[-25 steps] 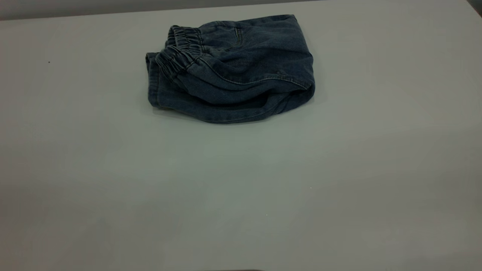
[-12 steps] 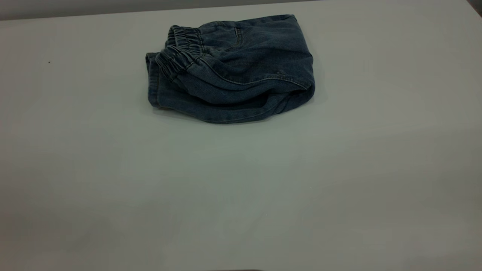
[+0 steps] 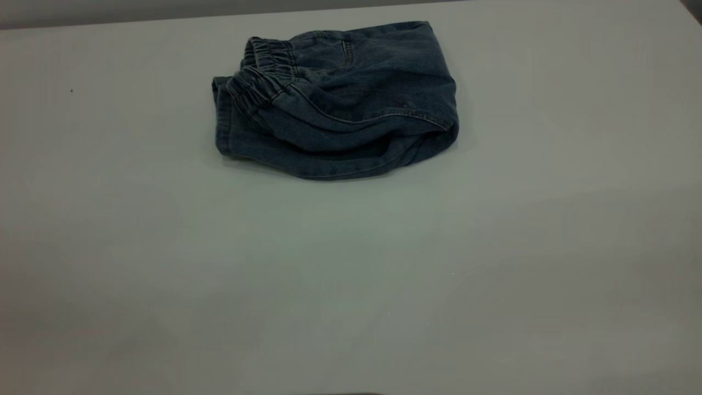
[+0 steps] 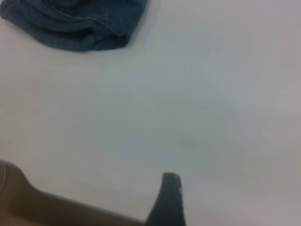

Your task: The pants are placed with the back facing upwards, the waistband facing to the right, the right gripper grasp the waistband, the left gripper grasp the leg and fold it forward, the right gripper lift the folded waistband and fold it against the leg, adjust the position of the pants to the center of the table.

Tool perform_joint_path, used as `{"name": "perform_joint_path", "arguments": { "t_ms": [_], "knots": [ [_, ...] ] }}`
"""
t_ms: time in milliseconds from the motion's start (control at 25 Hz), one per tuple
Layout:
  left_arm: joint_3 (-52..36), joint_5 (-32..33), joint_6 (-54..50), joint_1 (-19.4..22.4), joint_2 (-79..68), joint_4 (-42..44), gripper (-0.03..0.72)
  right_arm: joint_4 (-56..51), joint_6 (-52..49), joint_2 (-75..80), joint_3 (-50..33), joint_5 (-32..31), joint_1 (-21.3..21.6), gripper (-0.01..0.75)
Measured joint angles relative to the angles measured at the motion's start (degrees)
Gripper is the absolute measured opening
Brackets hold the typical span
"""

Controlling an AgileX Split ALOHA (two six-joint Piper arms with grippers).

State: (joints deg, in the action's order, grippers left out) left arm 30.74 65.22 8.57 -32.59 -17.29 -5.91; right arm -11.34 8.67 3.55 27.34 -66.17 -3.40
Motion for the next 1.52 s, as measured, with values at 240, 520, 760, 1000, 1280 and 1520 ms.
{"name": "perform_joint_path", "arguments": {
  "t_ms": [240, 520, 760, 1000, 1280, 1520],
  "knots": [
    [-1.78, -0.72, -0.05, 0.0, 0.0, 0.13, 0.517, 0.0, 0.0, -0.11, 0.0, 0.0, 0.0, 0.586],
    [-2.43, -1.02, -1.68, 0.0, 0.0, 1.66, 0.517, -0.05, 0.0, -0.11, 0.0, 0.0, 0.0, 0.586],
    [-2.43, -1.02, -1.8, 0.0, 0.0, 1.66, 0.517, -0.1, -0.05, -0.11, 0.0, 0.0, 0.0, 0.586],
    [-2.43, -1.07, -1.8, 0.0, 0.0, 1.66, 0.517, -0.12, -0.05, -0.11, 0.0, 0.0, 0.0, 0.586],
    [-2.43, -1.07, -1.64, 17.76, 0.0, 1.39, 0.517, -0.12, -0.05, -0.11, 0.0, 0.0, 0.0, 0.586],
    [-2.5, -1.18, -1.64, 34.66, 4.85, 1.45, 0.517, -0.12, -0.05, -0.11, 0.0, 0.0, 0.0, 0.586]
  ]
}}
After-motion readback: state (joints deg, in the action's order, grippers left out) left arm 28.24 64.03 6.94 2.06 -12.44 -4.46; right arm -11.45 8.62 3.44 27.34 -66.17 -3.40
